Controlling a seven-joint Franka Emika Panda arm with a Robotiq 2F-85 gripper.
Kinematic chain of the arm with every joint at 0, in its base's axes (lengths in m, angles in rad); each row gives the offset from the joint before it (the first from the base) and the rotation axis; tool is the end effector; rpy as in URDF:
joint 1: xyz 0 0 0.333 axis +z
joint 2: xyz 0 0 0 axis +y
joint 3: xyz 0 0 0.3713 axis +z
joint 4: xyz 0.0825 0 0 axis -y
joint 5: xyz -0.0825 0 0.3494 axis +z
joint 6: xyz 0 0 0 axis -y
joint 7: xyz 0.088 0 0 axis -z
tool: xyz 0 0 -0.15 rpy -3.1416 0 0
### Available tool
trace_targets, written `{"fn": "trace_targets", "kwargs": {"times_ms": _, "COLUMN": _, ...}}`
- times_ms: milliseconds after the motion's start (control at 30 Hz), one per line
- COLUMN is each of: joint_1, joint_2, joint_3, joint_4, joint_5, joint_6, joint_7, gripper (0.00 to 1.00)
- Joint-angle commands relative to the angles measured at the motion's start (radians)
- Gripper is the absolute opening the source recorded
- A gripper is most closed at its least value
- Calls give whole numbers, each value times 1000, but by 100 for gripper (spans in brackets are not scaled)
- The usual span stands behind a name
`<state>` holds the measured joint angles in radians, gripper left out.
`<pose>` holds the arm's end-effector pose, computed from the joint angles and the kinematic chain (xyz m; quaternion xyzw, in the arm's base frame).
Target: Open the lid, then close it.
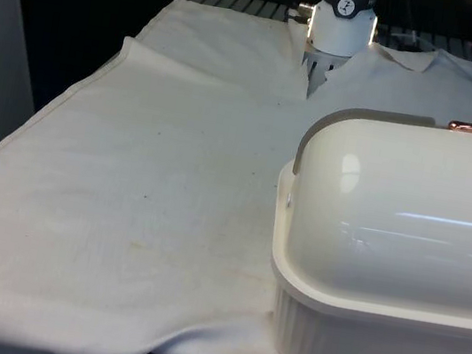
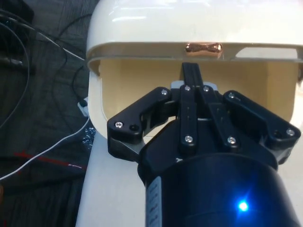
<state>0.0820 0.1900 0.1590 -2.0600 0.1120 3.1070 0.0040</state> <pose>0.6302 0.1385 0.4958 -0.9076 -0.0501 -0.4074 0.0885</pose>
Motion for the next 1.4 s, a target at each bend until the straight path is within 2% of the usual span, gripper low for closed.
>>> {"fn": "trace_targets", "kwargs": {"times_ms": 0, "joint_1": -8, "joint_2": -1, "joint_3": 26, "joint_4": 12, "joint_5": 22, "joint_6": -20, "joint_7": -11, "gripper": 0}}
{"fn": "trace_targets", "kwargs": {"times_ms": 33, "joint_1": -8, "joint_2": -1, "joint_3": 26, "joint_4": 19, "joint_5": 23, "joint_6": -31, "joint_7": -12, "gripper": 0}}
{"fn": "trace_targets", "kwargs": {"times_ms": 67, "joint_1": 0, "joint_2": -1, "joint_3": 0, "joint_4": 6, "joint_5": 0, "joint_6": -10, "joint_7": 0, "gripper": 0}}
{"fn": "trace_targets", "kwargs": {"times_ms": 100, "joint_1": -8, "joint_2": -1, "joint_3": 26, "joint_4": 26, "joint_5": 23, "joint_6": -41, "joint_7": -13, "gripper": 0}}
{"fn": "trace_targets", "kwargs": {"times_ms": 367, "joint_1": -7, "joint_2": -2, "joint_3": 23, "joint_4": 80, "joint_5": 28, "joint_6": -141, "joint_7": -28, "gripper": 0}}
{"fn": "trace_targets", "kwargs": {"times_ms": 400, "joint_1": -1, "joint_2": -3, "joint_3": 0, "joint_4": 72, "joint_5": 0, "joint_6": -125, "joint_7": -7, "gripper": 0}}
{"fn": "trace_targets", "kwargs": {"times_ms": 433, "joint_1": -7, "joint_2": -3, "joint_3": 23, "joint_4": 83, "joint_5": 28, "joint_6": -151, "joint_7": -29, "gripper": 0}}
{"fn": "trace_targets", "kwargs": {"times_ms": 700, "joint_1": -5, "joint_2": -8, "joint_3": 22, "joint_4": 104, "joint_5": 30, "joint_6": -234, "joint_7": -43, "gripper": 0}}
{"fn": "trace_targets", "kwargs": {"times_ms": 733, "joint_1": 0, "joint_2": -8, "joint_3": 2, "joint_4": 99, "joint_5": 0, "joint_6": -220, "joint_7": -21, "gripper": 0}}
{"fn": "trace_targets", "kwargs": {"times_ms": 767, "joint_1": -4, "joint_2": -9, "joint_3": 22, "joint_4": 107, "joint_5": 30, "joint_6": -243, "joint_7": -44, "gripper": 0}}
{"fn": "trace_targets", "kwargs": {"times_ms": 1000, "joint_1": -3, "joint_2": -9, "joint_3": 21, "joint_4": 125, "joint_5": 32, "joint_6": -312, "joint_7": -59, "gripper": 0}}
{"fn": "trace_targets", "kwargs": {"times_ms": 1033, "joint_1": 1, "joint_2": -10, "joint_3": 4, "joint_4": 121, "joint_5": 2, "joint_6": -303, "joint_7": -37, "gripper": 0}}
{"fn": "trace_targets", "kwargs": {"times_ms": 1067, "joint_1": -3, "joint_2": -9, "joint_3": 20, "joint_4": 128, "joint_5": 32, "joint_6": -321, "joint_7": -62, "gripper": 0}}
{"fn": "trace_targets", "kwargs": {"times_ms": 1233, "joint_1": -4, "joint_2": -4, "joint_3": 17, "joint_4": 141, "joint_5": 34, "joint_6": -370, "joint_7": -78, "gripper": 0}}
{"fn": "trace_targets", "kwargs": {"times_ms": 1267, "joint_1": 1, "joint_2": -10, "joint_3": 4, "joint_4": 131, "joint_5": 6, "joint_6": -353, "joint_7": -54, "gripper": 0}}
{"fn": "trace_targets", "kwargs": {"times_ms": 1300, "joint_1": -5, "joint_2": -1, "joint_3": 16, "joint_4": 145, "joint_5": 34, "joint_6": -376, "joint_7": -82, "gripper": 0}}
{"fn": "trace_targets", "kwargs": {"times_ms": 1367, "joint_1": -6, "joint_2": 5, "joint_3": 14, "joint_4": 153, "joint_5": 37, "joint_6": -385, "joint_7": -91, "gripper": 0}}
